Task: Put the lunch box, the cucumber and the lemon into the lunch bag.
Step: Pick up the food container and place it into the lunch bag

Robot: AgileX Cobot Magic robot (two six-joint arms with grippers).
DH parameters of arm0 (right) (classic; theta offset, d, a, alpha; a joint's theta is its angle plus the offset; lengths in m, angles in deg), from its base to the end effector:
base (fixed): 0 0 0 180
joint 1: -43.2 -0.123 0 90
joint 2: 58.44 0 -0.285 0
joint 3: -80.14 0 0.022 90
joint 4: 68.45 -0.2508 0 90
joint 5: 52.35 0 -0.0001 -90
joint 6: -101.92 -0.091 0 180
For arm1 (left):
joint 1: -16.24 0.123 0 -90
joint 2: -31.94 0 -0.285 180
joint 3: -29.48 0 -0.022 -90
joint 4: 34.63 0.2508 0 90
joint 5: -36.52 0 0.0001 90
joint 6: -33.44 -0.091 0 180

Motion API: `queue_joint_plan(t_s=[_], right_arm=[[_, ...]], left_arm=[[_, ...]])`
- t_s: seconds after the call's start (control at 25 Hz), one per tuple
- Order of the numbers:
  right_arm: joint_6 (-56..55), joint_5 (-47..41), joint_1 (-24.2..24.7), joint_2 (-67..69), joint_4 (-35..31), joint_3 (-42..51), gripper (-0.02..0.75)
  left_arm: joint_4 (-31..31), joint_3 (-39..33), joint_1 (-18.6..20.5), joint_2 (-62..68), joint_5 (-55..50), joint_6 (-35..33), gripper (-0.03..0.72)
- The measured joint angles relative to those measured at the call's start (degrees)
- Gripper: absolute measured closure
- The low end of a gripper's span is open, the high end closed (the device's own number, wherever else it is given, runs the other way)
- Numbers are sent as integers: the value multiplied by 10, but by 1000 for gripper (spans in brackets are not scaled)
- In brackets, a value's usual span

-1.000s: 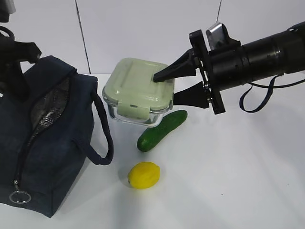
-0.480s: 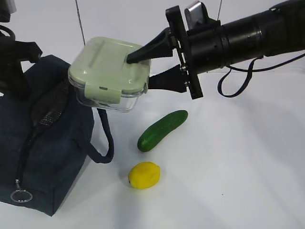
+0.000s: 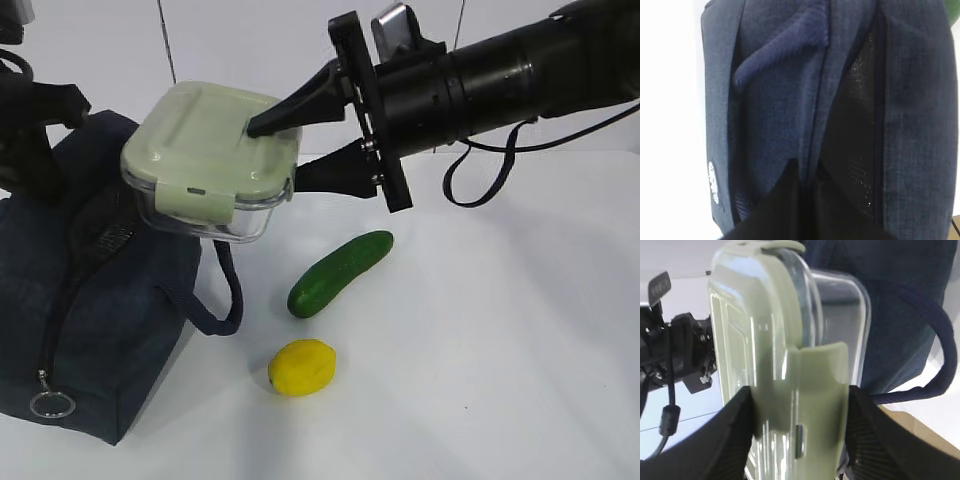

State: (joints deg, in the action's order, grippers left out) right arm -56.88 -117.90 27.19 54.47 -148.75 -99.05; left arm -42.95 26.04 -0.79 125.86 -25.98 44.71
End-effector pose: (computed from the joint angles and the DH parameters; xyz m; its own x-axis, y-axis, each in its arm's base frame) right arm 0.3410 0.1828 0.2769 -0.9980 0.0460 -0.0445 -0.0281 0.3088 0.9507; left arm 0.2857 -0.0997 0.3124 -0.9522 0.0209 -0.3049 0.0877 0.9744 -0.2071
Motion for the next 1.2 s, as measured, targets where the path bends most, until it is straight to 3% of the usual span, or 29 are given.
queue_joint_plan(t_s=[0.28, 1.2], right_arm=[[0, 33, -36, 5, 0, 0, 325], [-8, 86, -64, 51, 62, -1, 325]], left_arm=[[-1, 0, -20, 0, 7, 0, 694], [-29, 0, -72, 0, 9, 0, 694]])
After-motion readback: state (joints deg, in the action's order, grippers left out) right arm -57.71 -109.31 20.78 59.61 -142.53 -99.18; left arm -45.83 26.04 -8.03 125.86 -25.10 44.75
